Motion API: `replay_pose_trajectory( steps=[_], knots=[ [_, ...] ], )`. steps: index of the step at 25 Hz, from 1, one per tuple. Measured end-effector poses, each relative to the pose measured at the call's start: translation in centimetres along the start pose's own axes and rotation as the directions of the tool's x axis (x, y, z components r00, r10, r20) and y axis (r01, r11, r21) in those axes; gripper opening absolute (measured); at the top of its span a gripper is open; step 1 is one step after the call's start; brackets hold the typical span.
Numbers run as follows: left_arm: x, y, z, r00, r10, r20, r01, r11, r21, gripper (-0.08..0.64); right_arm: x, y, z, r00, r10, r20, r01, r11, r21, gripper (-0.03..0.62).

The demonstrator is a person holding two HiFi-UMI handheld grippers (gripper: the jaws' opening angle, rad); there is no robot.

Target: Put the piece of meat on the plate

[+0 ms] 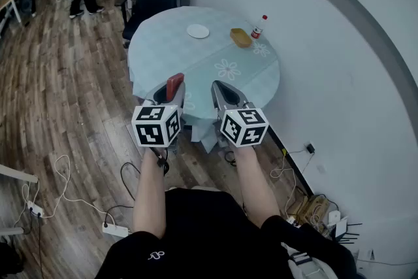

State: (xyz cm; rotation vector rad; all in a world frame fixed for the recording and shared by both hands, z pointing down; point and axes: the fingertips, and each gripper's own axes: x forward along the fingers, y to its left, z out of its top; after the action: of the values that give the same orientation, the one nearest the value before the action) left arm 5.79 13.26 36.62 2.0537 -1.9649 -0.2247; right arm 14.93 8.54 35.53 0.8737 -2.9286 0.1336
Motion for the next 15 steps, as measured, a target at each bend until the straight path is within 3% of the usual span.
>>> replay_pose_trajectory(
  steps=[7, 12, 15],
  knots=[
    [0.4, 2.9, 0.0, 1.0, 0.005, -0.022, -0.005, 1.0, -0.001, 0.089, 3.1, -1.9, -1.5, 0.998, -0.063, -0.024, 0.066, 0.991, 0.119, 0.008],
    [0.2, 6.4, 0.6, 0.999, 0.03, -0.024, -0.032, 0.997, -0.072, 0.089, 5.5, 0.8, -2.2, 0.998, -0.014, -0.057, 0.019, 0.997, 0.08, 0.008],
    [1.4, 7.0, -0.1, 0.999, 0.014, -0.04, -0.018, 0.996, -0.091, 0.089, 6.5, -0.5, -2.7, 0.997, -0.029, -0.07, 0.036, 0.995, 0.091, 0.008]
  ],
)
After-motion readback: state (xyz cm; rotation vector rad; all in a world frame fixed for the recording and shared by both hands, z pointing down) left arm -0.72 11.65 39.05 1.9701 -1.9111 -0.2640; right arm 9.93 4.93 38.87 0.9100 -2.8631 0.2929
